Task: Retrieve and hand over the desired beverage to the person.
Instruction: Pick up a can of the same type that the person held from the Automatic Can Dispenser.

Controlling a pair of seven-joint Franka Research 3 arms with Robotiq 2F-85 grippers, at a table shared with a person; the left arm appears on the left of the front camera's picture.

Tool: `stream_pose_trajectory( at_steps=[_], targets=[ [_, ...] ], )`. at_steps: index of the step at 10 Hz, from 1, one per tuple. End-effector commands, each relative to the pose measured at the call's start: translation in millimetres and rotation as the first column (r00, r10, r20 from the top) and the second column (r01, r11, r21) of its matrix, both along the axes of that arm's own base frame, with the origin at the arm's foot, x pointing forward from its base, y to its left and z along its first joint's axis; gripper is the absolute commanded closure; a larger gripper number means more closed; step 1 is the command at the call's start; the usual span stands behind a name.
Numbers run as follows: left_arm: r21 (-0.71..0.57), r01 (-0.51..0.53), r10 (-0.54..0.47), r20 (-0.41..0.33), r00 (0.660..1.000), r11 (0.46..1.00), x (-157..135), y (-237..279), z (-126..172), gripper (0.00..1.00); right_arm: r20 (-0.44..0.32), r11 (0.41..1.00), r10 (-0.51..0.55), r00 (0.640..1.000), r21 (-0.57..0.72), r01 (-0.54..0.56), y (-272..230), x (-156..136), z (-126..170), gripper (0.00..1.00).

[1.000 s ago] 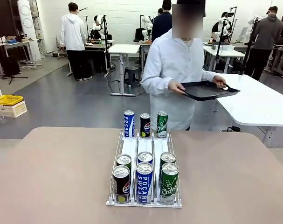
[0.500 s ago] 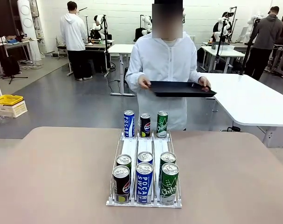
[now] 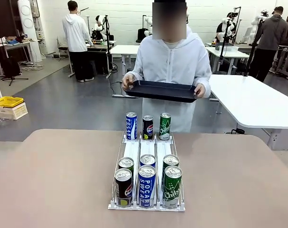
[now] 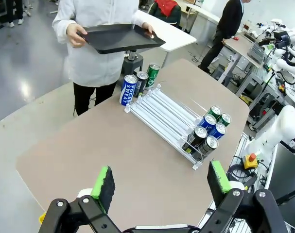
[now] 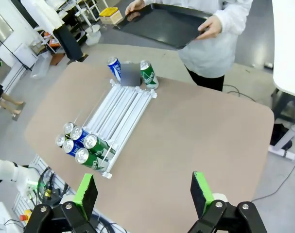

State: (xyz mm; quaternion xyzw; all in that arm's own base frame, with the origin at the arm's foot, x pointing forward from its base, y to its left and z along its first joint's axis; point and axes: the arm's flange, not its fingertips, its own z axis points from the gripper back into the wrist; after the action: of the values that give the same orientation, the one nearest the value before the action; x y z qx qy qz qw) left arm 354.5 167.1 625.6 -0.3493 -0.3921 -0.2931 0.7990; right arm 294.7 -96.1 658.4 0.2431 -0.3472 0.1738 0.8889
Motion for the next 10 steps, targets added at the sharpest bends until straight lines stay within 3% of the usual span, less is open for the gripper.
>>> stream_pose_trajectory(
  at_steps=[1,10],
  targets=[
    [-0.022,0.003,-0.003,0.007,1.000,1.000,0.4,1.7,3.5,0.00,-0.004,1.000,-0.004,1.000,-0.007,0.004,0.3,0.9,-0.2,0.00],
    [-0.022,0.003,-0.003,0.007,1.000,1.000,0.4,1.7,3.5,0.00,-0.004,1.000,-0.004,1.000,-0.007,0.004,0.3,0.9,-0.2,0.00]
  ],
)
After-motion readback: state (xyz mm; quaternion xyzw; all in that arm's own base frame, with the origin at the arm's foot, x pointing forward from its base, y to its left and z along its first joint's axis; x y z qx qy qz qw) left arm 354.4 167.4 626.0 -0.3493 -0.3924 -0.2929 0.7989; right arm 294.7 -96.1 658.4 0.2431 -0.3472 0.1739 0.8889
